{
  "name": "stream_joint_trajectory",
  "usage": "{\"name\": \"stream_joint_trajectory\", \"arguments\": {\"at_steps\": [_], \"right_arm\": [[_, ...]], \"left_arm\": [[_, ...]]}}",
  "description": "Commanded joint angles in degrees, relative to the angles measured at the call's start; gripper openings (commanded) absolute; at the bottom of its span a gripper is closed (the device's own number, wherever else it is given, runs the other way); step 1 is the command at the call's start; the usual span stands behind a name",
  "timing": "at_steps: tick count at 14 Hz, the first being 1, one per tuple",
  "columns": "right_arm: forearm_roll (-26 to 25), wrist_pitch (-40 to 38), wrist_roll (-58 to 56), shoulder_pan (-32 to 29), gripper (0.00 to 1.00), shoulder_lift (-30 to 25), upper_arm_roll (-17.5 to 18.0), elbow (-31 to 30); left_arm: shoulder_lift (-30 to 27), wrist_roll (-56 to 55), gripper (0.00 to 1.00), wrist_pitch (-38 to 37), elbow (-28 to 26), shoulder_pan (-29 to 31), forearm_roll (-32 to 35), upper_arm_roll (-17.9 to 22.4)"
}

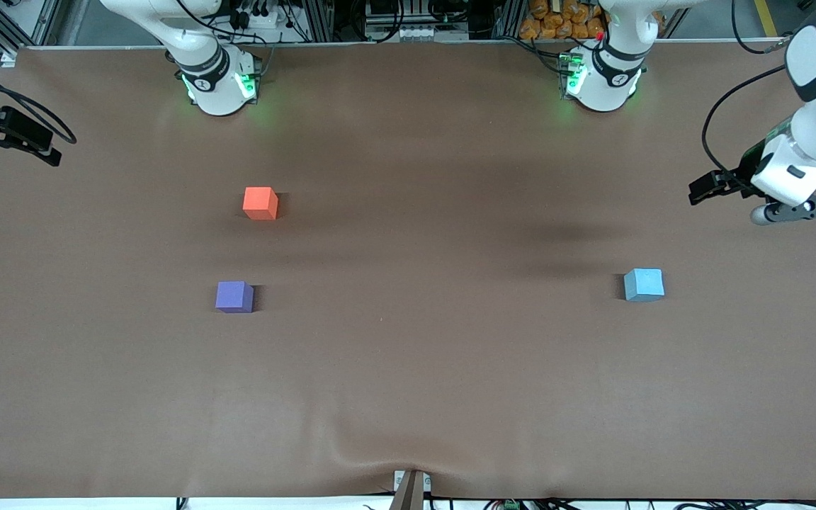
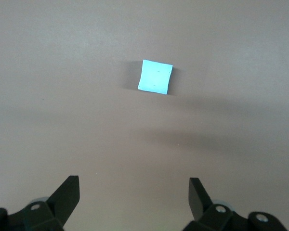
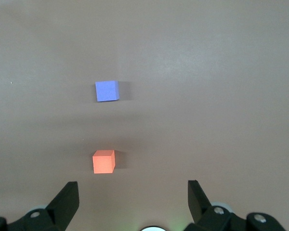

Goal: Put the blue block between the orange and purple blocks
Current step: 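Move the left gripper over the light-blue block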

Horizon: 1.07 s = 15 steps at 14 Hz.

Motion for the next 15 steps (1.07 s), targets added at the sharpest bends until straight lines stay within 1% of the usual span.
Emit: {"name": "stream_joint_trajectory", "arguments": {"at_steps": [1, 4, 9, 15], "right_arm": [[0.34, -0.61, -0.50, -0.75, 1.00, 0.04, 0.30, 0.49], [0.34, -0.61, -0.50, -0.76, 1.00, 0.04, 0.30, 0.40], [0.34, -0.61, -0.50, -0.58, 1.00, 0.04, 0.30, 0.49], [0.34, -0.70, -0.50, -0.67, 1.00, 0.04, 0.39, 0.40]], "left_arm": [[-1.10, 0.45, 1.00, 4.20, -4.06, 0.42, -0.97, -0.25], [1.97, 0.45, 1.00, 5.79, -4.51, 0.51, -0.97, -0.25], [9.00, 0.45, 1.00, 12.81, -4.25, 0.68, -0.88, -0.08], [15.68, 0.80, 1.00, 19.76, -3.89, 0.51, -0.35, -0.16]]}}
